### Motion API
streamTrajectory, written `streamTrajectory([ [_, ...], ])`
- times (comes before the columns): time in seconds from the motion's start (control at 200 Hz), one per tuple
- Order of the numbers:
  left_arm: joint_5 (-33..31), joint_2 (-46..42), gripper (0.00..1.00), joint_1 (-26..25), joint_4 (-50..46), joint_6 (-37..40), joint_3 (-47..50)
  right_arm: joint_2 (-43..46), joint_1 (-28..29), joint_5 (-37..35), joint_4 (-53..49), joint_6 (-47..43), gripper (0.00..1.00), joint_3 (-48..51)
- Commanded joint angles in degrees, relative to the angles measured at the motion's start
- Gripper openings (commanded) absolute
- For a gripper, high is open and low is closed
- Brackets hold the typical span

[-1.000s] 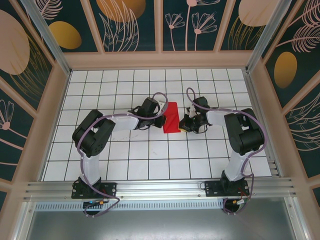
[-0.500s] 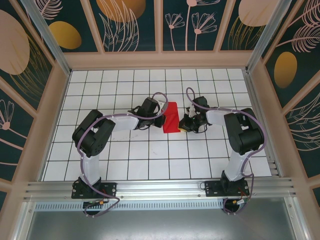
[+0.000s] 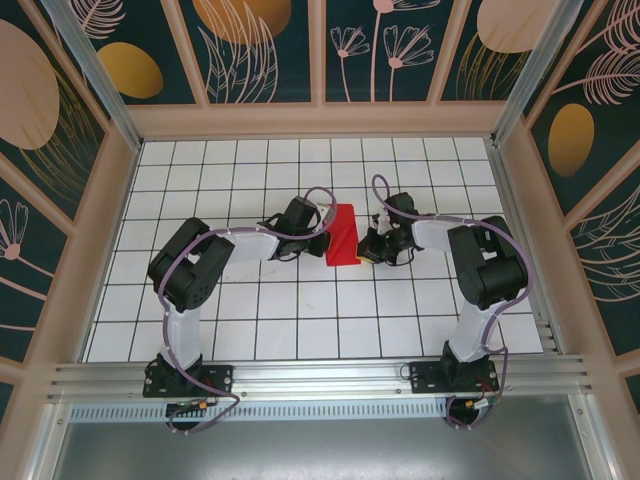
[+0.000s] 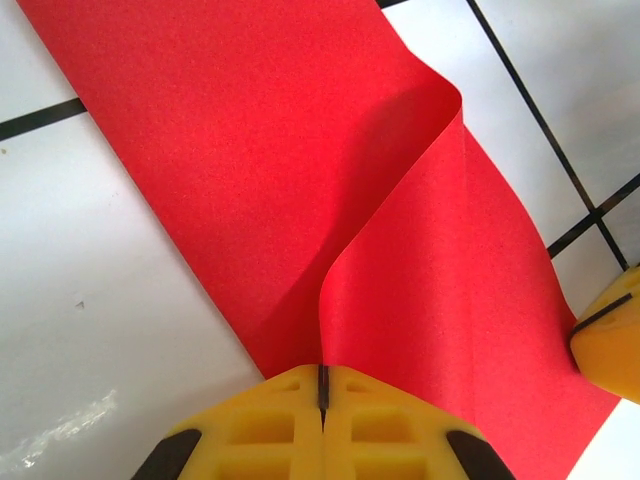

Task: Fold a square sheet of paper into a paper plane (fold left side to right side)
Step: Fold the triangle a second time at the center of the table.

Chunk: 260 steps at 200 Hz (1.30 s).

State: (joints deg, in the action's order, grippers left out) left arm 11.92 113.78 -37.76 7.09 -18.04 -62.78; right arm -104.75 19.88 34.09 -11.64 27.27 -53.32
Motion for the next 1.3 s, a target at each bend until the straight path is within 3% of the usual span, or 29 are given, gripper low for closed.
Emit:
streamTrajectory([
  [0.0, 0.5, 0.8, 0.05, 0.3, 1.2, 0.6, -1.5, -3.6, 1.1, -5.0, -4.0, -1.3, 0.08, 1.0],
  [1.006, 1.1, 2.9, 0.05, 0.4, 2.7, 0.7, -0.9, -3.7, 1.0, -5.0, -4.3, -1.5, 0.08, 0.9],
  [1.296, 1.7, -0.6, 0.05, 0.4, 3.2, 0.8, -0.3, -3.9, 1.1, -5.2, -4.5, -1.5, 0.08, 0.7],
])
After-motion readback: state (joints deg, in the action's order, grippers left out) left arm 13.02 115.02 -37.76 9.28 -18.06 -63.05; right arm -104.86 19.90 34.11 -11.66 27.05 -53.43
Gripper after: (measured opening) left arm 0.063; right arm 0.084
